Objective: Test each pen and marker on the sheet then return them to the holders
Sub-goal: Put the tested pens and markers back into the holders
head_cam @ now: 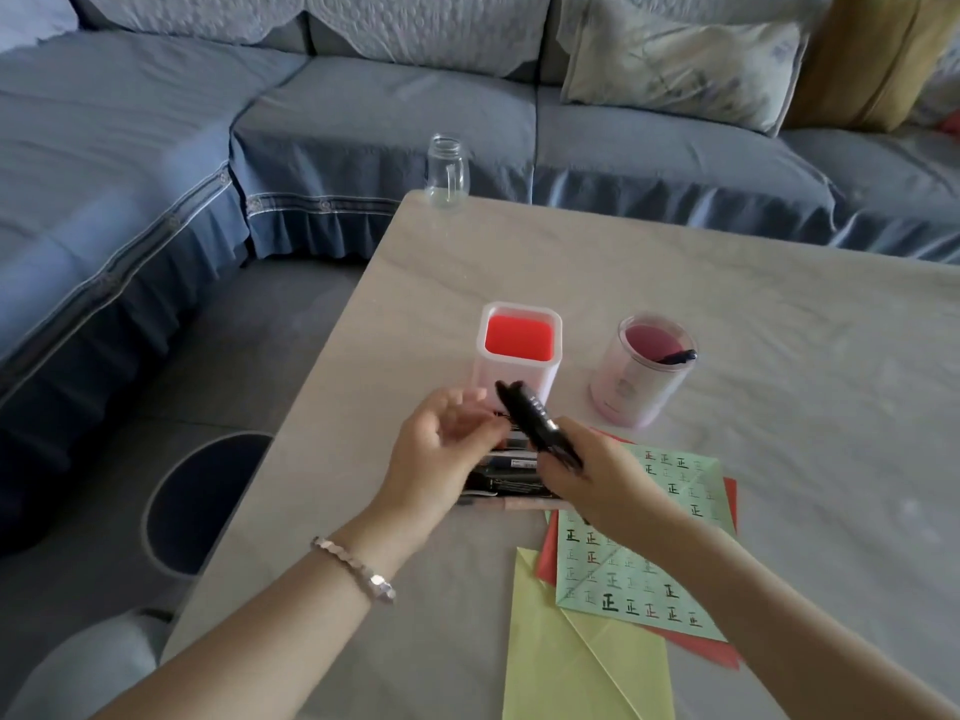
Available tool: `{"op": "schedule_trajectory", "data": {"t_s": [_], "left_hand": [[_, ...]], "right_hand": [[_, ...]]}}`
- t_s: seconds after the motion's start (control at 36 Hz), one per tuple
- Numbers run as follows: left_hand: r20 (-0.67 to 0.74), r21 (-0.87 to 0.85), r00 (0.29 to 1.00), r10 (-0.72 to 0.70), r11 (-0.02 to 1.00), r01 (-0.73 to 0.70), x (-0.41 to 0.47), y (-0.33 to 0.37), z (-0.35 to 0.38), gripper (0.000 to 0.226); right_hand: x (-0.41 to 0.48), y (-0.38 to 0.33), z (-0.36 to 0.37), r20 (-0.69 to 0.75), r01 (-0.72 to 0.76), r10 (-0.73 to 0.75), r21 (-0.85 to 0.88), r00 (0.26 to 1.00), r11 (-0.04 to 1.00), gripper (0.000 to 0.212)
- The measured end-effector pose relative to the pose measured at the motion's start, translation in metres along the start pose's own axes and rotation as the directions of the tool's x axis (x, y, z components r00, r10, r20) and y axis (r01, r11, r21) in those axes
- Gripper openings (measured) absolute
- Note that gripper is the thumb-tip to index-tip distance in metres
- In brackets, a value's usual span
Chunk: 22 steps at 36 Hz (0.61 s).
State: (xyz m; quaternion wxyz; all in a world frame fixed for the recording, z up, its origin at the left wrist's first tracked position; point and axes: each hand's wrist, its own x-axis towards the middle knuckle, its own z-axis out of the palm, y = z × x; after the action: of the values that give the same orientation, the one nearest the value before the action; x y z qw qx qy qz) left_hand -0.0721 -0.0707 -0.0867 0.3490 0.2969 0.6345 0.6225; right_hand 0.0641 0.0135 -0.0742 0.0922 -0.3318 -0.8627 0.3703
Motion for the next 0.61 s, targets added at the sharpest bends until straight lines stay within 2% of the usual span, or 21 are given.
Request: {"op": "schedule_trajectory", "data": {"t_s": [0.03,0.06,0.11,0.17,0.22,0.31,0.36,0.39,0.44,0.5,0.56,0.61], "left_hand": [[0.054,-0.093,0.996,-0.067,0.993,0.072,-0.001,0.008,0.004,0.025],[0.127,-0.110,0.987,-0.094,0.988,0.108,-0.003,0.015,0.006,0.028],[0.253,-0.052,0.966,-0.046,0.997,0.061,-0.007,0.025,0.013,0.035],[0.312,-0.002,0.950,0.022,1.000,-0.022,-0.010,0.032,0.021,0.039],[0.310,0.020,0.950,0.032,0.999,-0.041,-0.012,0.036,0.028,0.036],[0.325,0.038,0.945,0.040,0.998,-0.055,-0.012,0.039,0.033,0.016],[0.309,0.087,0.941,0.136,0.982,-0.170,-0.010,0.043,0.034,0.013],[0.268,0.110,0.940,0.210,0.963,-0.247,-0.008,0.046,0.033,0.012],[0.124,0.194,0.922,0.367,0.902,-0.386,0.002,0.054,0.028,0.009],[-0.003,0.269,0.864,0.504,0.832,-0.485,0.016,0.065,0.022,0.009],[-0.067,0.281,0.798,0.600,0.778,-0.562,0.031,0.076,0.018,0.007],[-0.101,0.307,0.775,0.624,0.761,-0.572,0.047,0.079,0.016,0.008]], "right_hand": [[-0.004,-0.002,-0.004,0.029,-0.020,0.017,0.122,0.999,0.992,0.012],[-0.009,-0.006,-0.009,0.069,-0.032,0.016,0.231,0.997,0.972,0.015],[-0.017,-0.012,-0.015,0.140,-0.045,-0.011,0.390,0.990,0.920,0.020],[-0.025,-0.016,-0.018,0.205,-0.076,-0.020,0.451,0.978,0.889,0.023],[-0.029,-0.017,-0.019,0.239,-0.093,-0.021,0.456,0.971,0.885,0.025],[-0.030,-0.015,-0.018,0.220,-0.104,0.012,0.411,0.976,0.906,0.023],[-0.029,-0.009,-0.015,0.121,-0.067,0.029,0.318,0.992,0.946,0.012],[-0.029,-0.004,-0.013,0.075,-0.060,0.042,0.270,0.996,0.961,0.008],[-0.029,0.005,-0.010,-0.011,-0.064,0.066,0.127,0.998,0.990,0.030],[-0.032,0.012,-0.011,-0.093,-0.056,0.057,0.005,0.994,0.998,0.045],[-0.033,0.018,-0.010,-0.137,-0.032,0.024,-0.058,0.990,0.998,0.042],[-0.033,0.022,-0.007,-0.124,-0.006,-0.007,-0.107,0.992,0.994,0.035]]}}
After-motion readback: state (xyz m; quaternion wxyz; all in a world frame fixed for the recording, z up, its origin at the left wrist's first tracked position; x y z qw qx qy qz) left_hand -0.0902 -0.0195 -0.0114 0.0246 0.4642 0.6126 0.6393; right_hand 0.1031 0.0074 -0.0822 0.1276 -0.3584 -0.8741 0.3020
